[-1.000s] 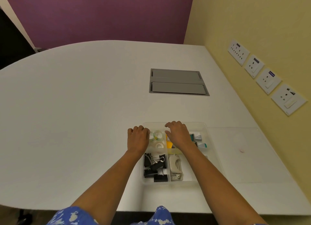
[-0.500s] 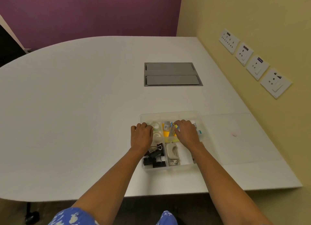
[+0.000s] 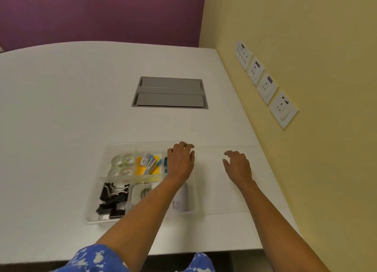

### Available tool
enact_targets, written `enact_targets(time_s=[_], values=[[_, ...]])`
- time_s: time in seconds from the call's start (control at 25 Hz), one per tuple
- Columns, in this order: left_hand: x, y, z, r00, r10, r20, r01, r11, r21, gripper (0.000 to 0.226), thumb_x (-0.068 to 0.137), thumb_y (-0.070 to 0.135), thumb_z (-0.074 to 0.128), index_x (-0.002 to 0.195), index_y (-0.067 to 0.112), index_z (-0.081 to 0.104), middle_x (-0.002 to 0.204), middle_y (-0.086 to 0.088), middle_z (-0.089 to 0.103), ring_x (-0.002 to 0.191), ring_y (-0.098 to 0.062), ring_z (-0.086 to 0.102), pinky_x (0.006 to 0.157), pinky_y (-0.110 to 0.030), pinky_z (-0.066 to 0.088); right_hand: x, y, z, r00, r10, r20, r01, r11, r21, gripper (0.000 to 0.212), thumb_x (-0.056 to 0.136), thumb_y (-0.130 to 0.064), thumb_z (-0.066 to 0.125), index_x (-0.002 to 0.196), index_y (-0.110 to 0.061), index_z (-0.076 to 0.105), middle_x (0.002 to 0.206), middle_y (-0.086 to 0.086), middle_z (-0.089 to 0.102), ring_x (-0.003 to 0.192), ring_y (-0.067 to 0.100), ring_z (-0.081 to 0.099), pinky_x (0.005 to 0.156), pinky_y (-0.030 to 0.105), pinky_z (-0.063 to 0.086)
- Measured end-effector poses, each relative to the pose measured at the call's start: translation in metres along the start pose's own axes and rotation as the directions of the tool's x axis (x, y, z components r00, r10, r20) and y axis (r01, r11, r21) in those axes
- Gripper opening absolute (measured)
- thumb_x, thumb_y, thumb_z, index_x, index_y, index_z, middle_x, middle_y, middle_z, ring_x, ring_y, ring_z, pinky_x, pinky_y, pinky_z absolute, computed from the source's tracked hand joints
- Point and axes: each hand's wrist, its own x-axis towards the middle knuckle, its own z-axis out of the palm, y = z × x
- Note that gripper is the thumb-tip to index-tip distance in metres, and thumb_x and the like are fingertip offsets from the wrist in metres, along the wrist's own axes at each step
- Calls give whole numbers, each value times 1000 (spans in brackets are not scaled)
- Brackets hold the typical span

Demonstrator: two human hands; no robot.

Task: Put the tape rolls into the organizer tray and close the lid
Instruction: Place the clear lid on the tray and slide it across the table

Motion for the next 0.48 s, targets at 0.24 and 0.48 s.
enact_targets(time_s=[0.24,0.48], values=[[-9,60,58,976,-104,194,122,989,-85,42,99,28,41,140,15,38,145,-9,41,132,-26,38,107,-37,33,6,91,-5,985,165,43,-164,986,-22,49,98,-28,47,142,-9,37,147,12,38,132,28,40,106,38,39],[-20,68,93,874,-365,321,377,926,27,60,99,34,38,149,11,14,159,-17,6,147,-37,5,119,-45,11,5,128,3,967,230,106,-230,973,-13,59,100,-32,41,149,-5,22,156,17,22,143,30,26,119,37,26]])
